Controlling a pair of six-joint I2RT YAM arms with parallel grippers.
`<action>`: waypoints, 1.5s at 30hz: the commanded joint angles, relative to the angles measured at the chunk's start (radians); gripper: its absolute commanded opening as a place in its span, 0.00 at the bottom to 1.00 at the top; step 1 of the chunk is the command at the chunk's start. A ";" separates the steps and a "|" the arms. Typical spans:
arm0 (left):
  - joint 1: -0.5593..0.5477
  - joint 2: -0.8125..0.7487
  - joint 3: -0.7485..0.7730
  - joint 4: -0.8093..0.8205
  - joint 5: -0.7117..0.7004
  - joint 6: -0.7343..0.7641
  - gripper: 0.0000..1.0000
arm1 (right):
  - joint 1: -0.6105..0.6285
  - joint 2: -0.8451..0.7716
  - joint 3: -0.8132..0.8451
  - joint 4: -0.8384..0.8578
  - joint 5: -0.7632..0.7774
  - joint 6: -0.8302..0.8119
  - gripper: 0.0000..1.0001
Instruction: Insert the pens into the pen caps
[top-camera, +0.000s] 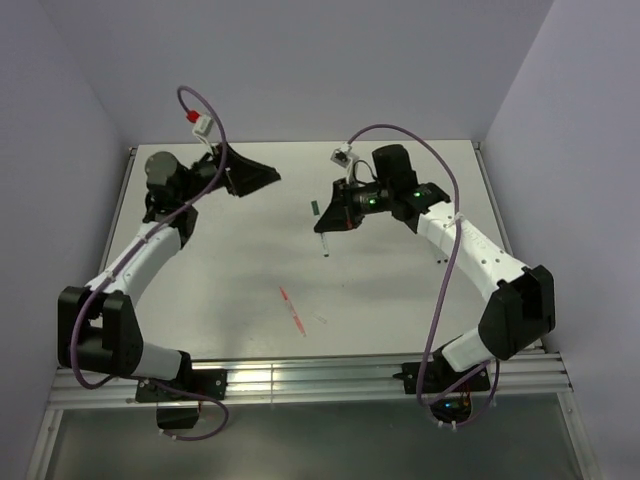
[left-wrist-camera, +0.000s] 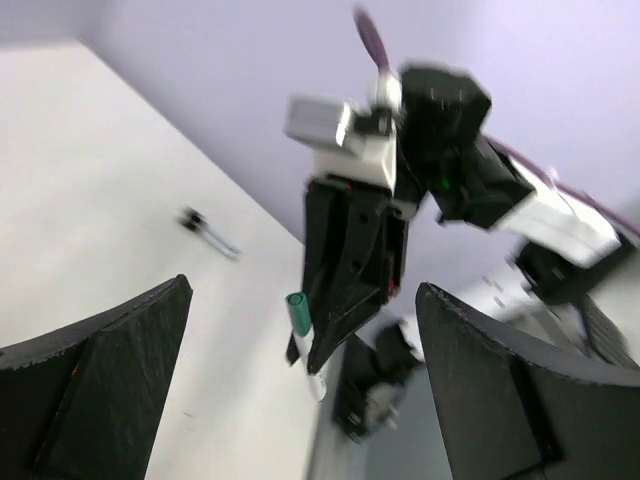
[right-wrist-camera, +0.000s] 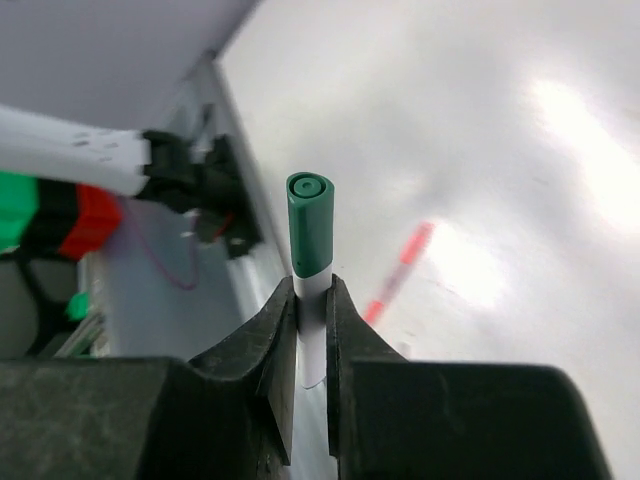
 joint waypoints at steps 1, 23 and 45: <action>0.071 -0.062 0.135 -0.454 -0.129 0.354 0.99 | -0.092 -0.036 -0.011 -0.140 0.100 -0.164 0.00; 0.116 -0.079 0.272 -0.874 -0.330 0.594 1.00 | -0.479 0.443 0.147 -0.459 0.726 -0.418 0.00; 0.116 -0.071 0.261 -0.852 -0.384 0.561 1.00 | -0.556 0.596 0.206 -0.468 0.851 -0.376 0.05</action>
